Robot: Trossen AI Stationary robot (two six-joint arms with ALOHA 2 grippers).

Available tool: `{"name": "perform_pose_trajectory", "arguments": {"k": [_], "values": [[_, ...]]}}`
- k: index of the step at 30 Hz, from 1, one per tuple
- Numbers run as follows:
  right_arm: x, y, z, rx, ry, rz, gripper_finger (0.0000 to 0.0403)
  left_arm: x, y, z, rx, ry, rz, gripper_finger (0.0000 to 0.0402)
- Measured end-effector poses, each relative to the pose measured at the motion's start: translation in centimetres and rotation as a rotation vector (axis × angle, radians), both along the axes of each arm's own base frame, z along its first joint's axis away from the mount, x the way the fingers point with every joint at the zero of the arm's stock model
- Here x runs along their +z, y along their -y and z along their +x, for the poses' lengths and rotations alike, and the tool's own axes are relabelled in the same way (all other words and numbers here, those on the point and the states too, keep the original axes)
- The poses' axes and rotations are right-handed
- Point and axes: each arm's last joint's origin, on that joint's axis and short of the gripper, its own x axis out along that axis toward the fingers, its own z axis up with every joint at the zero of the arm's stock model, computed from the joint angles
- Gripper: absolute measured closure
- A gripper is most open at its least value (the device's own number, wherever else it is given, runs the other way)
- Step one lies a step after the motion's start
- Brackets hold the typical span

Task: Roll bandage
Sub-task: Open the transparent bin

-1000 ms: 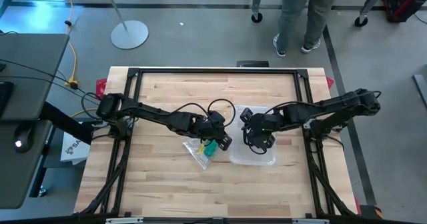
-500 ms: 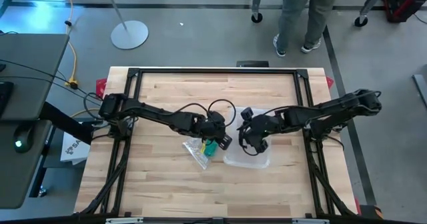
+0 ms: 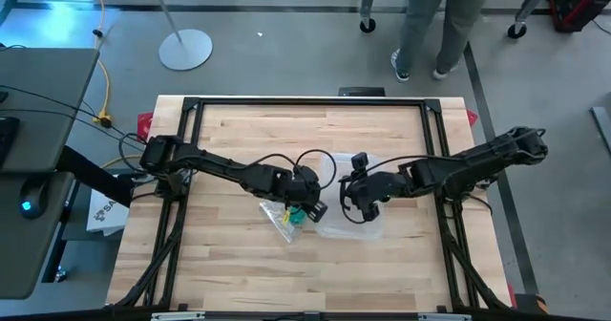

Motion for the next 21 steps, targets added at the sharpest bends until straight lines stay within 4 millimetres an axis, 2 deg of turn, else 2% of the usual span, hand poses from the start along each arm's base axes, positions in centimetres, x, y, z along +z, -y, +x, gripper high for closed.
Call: {"name": "perform_pose_trajectory", "arguments": {"k": [5,13,21], "values": [[0.23,0.12,-0.27,-0.045,0.010,0.032,0.0253,-0.05,0.31,-0.17,-0.006,-0.014,0.006,0.0298],[0.38,0.22,-0.32,-0.063,0.012,0.014,0.0287,0.13,0.56,-0.54,-0.013,-0.034,0.012,0.0298],[-0.42,0.08,-0.69,0.019,-0.065,0.059,0.0329,0.63,0.40,-0.91,-0.005,-0.036,0.043,0.0298]]}}
